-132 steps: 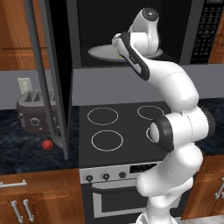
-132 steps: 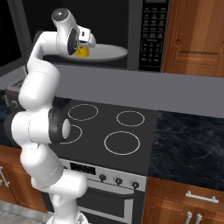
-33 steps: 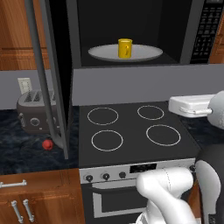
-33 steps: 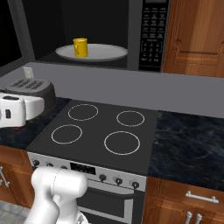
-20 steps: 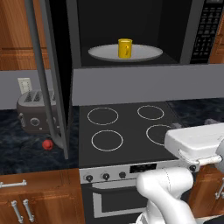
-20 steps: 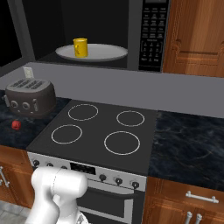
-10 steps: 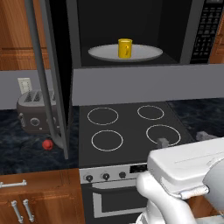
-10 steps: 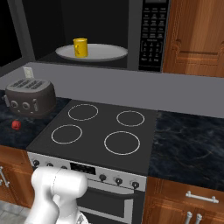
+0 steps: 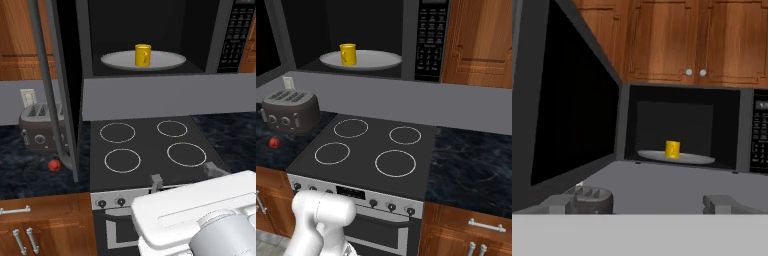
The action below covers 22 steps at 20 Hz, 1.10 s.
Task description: Pick the mug from the counter and place it inside the microwave. Then close the microwave.
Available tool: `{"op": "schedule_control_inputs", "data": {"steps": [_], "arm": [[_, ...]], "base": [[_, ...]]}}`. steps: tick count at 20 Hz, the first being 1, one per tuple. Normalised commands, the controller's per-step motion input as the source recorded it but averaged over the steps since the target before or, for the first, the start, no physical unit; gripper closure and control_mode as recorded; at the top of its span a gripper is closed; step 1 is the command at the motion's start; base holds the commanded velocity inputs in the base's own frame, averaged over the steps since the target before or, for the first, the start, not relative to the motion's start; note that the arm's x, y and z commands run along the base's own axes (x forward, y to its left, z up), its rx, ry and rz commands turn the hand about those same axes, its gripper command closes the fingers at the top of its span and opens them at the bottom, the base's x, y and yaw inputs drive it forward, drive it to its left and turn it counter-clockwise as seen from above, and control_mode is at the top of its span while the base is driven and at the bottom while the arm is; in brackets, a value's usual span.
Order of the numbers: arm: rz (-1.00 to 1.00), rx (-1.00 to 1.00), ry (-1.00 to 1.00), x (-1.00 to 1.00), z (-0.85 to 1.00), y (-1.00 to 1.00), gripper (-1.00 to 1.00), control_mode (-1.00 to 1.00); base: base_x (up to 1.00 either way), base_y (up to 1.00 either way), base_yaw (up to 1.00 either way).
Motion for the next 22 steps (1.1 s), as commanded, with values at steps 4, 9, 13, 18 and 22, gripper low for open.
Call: {"op": "schedule_control_inputs", "data": {"steps": [4, 9, 13, 18, 22], "arm": [[-0.10, -0.13, 0.00, 0.04, 0.00, 0.54, -1.00, -1.00], [-0.18, -0.08, 0.00, 0.02, -0.06, 0.36, -1.00, -1.00], [-0.23, -0.07, 0.00, 0.04, -0.03, 0.24, -1.00, -1.00], [-0.25, -0.07, 0.00, 0.27, -0.07, 0.32, -1.00, -1.00], [-0.25, -0.04, 0.00, 0.35, -0.12, 0.46, -1.00, -1.00]], "base": [[0.00, 0.00, 0.00], [0.00, 0.00, 0.00], [0.00, 0.00, 0.00], [0.00, 0.00, 0.00], [0.00, 0.00, 0.00]]}}
